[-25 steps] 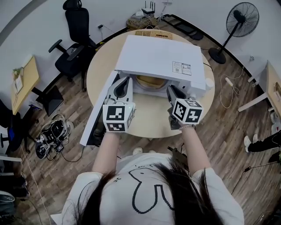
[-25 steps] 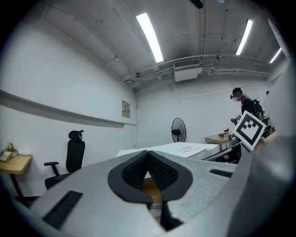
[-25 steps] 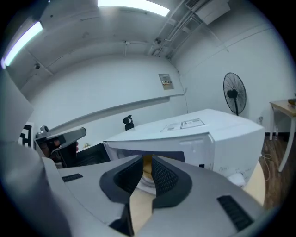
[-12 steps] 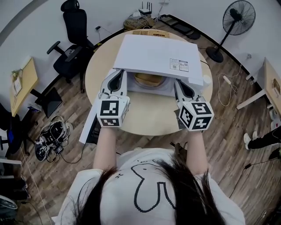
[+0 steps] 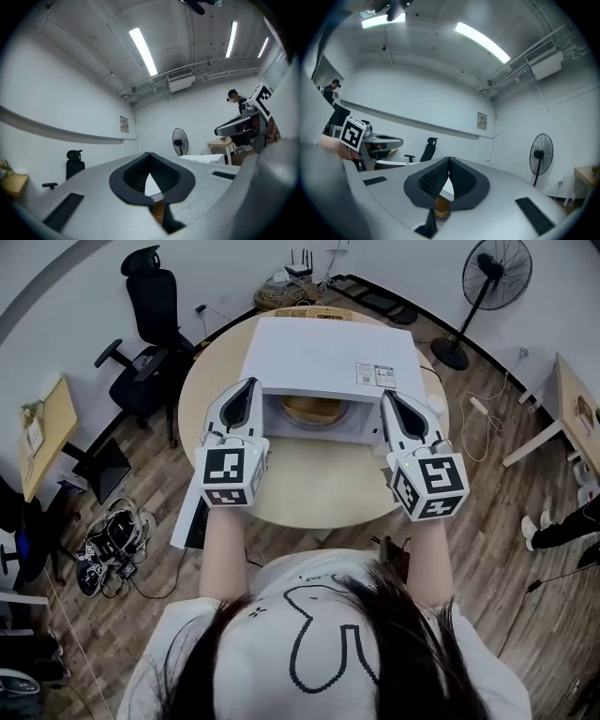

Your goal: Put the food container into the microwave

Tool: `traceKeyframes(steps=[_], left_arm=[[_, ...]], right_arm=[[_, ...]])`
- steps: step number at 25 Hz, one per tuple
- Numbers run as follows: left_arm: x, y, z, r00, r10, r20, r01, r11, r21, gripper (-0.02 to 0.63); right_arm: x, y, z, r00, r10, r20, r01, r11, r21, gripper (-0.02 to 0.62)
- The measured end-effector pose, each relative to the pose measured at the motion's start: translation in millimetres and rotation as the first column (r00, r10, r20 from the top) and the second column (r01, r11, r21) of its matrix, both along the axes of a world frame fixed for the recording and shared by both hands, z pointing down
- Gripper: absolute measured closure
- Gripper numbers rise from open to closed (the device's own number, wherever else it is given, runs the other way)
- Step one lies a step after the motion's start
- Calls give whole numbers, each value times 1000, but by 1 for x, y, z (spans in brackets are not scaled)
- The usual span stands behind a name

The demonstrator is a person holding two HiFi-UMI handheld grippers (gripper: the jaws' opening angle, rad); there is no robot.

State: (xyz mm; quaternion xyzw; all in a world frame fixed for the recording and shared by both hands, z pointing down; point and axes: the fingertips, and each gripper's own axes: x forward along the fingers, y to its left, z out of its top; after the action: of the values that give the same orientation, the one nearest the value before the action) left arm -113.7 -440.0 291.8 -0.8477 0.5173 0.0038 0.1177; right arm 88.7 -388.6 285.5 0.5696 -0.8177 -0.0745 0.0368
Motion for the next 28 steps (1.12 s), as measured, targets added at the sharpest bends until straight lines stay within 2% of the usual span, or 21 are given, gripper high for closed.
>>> traceKeyframes(steps=[3,6,8,12,18,23,28], left_arm=[[1,2,-4,999,22,-37,-22,1000,-1,597],[1,4,-6,1000,10,13,-11,1000,19,597],[2,6,-6,999,9,36,-10,1000,29,597],[2,8,-10,999,14,34,-16,999,37,597],[-2,12,-15,999,27,18,-28,999,41,597],[-3,14,-14,998,50,-23,-50,998,27,597],[0,13,-13,999,41,1,-41,999,31,597]], right_arm=[[-3,5,-13,1000,-5,-27,7,998,64,568],[-6,7,-19,999,-3,-32,6,996,85,568],[-6,7,-20,1000,-1,-31,3,996,88,568],[-10,7,-21,999,0,-35,3,996,89,568],[-16,9,-20,999,-1,-46,5,996,88,568],[-17,11,-17,999,1,-53,4,996,84,568],[-17,12,-19,999,-5,-53,10,996,88,568]])
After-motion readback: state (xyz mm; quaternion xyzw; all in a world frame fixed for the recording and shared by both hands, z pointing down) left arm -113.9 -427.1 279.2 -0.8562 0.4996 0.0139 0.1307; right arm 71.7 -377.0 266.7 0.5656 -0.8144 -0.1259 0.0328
